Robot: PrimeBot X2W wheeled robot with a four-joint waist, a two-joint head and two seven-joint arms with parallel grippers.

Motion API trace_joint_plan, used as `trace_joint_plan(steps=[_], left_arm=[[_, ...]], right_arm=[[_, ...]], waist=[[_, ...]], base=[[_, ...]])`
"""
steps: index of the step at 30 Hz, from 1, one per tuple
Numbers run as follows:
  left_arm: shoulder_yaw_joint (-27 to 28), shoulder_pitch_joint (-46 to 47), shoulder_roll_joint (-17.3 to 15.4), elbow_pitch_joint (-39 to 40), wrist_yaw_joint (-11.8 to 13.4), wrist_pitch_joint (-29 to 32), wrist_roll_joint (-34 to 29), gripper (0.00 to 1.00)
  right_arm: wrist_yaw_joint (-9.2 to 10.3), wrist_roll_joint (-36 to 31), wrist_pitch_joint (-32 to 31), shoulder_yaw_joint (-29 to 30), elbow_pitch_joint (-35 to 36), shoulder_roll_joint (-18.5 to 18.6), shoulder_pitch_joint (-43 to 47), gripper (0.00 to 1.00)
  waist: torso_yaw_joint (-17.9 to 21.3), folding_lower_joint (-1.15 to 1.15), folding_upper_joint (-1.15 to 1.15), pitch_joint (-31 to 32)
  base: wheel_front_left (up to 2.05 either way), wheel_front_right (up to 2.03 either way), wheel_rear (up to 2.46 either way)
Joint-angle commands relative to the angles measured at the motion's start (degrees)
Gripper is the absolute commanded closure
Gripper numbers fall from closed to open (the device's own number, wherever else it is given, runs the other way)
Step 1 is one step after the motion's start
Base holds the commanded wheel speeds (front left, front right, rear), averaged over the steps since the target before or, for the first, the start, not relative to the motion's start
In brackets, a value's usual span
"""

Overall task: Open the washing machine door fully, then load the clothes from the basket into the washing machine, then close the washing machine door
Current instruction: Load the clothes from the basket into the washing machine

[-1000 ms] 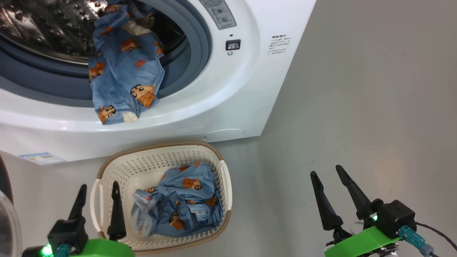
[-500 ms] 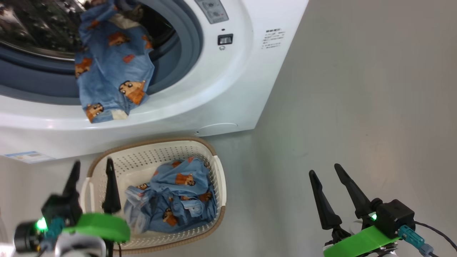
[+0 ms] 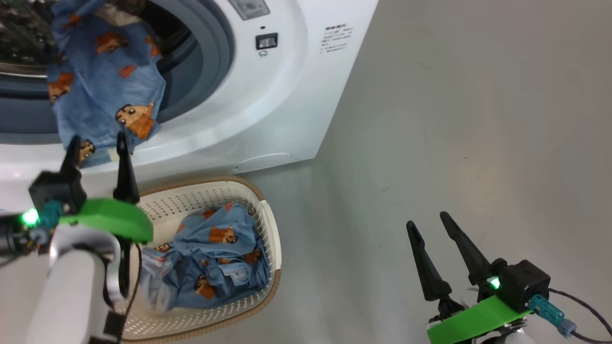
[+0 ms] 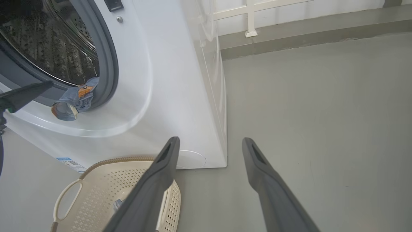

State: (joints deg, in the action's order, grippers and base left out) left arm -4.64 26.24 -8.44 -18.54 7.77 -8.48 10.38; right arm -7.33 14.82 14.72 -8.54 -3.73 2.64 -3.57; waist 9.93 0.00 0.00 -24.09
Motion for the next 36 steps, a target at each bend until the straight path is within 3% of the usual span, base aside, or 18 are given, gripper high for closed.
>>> trace_joint_plan(steps=[1,14,30,31,33,35,36], left_arm=[[1.9,2.5,-2.0,0.0,-0.1,0.3,-0.1,0.00],[0.7,12.2,-4.1,-12.7,-0.3,2.8,-1.0,0.00],[-1.5,16.1,-4.5,-21.1,-0.6,4.7,-1.2,0.00],[-1.7,16.3,-4.5,-21.6,-0.6,4.8,-1.2,0.05],[-2.0,16.9,-4.6,-22.7,-0.7,4.9,-1.3,0.45],[-2.3,17.4,-4.5,-23.6,-0.7,4.9,-1.3,0.69],[-2.6,18.1,-4.5,-24.4,-0.9,4.8,-1.3,0.96]], right_arm=[[-0.16,0.9,0.3,-1.5,1.3,0.2,-0.8,0.00],[-0.16,1.3,0.3,-2.4,1.1,0.2,-1.5,0.00],[-0.16,1.1,0.3,-2.6,1.2,0.2,-1.5,0.00],[-0.16,1.1,0.3,-2.6,1.2,0.2,-1.5,0.00],[-0.16,1.0,0.3,-2.8,1.2,0.2,-1.5,0.00],[-0.16,1.0,0.3,-2.9,1.2,0.2,-1.6,0.00],[-0.16,1.0,0.3,-3.0,1.2,0.2,-1.6,0.00]], waist=[[0.5,0.00,0.00,-0.6],[1.9,0.00,0.00,-1.5],[2.5,0.00,0.00,-1.7],[2.5,0.00,0.00,-1.8],[2.6,0.00,0.00,-1.8],[2.7,0.00,0.00,-1.9],[2.8,0.00,0.00,-2.0]], base=[[0.00,0.00,0.00],[0.00,0.00,0.00],[0.00,0.00,0.00],[0.00,0.00,0.00],[0.00,0.00,0.00],[0.00,0.00,0.00],[0.00,0.00,0.00]])
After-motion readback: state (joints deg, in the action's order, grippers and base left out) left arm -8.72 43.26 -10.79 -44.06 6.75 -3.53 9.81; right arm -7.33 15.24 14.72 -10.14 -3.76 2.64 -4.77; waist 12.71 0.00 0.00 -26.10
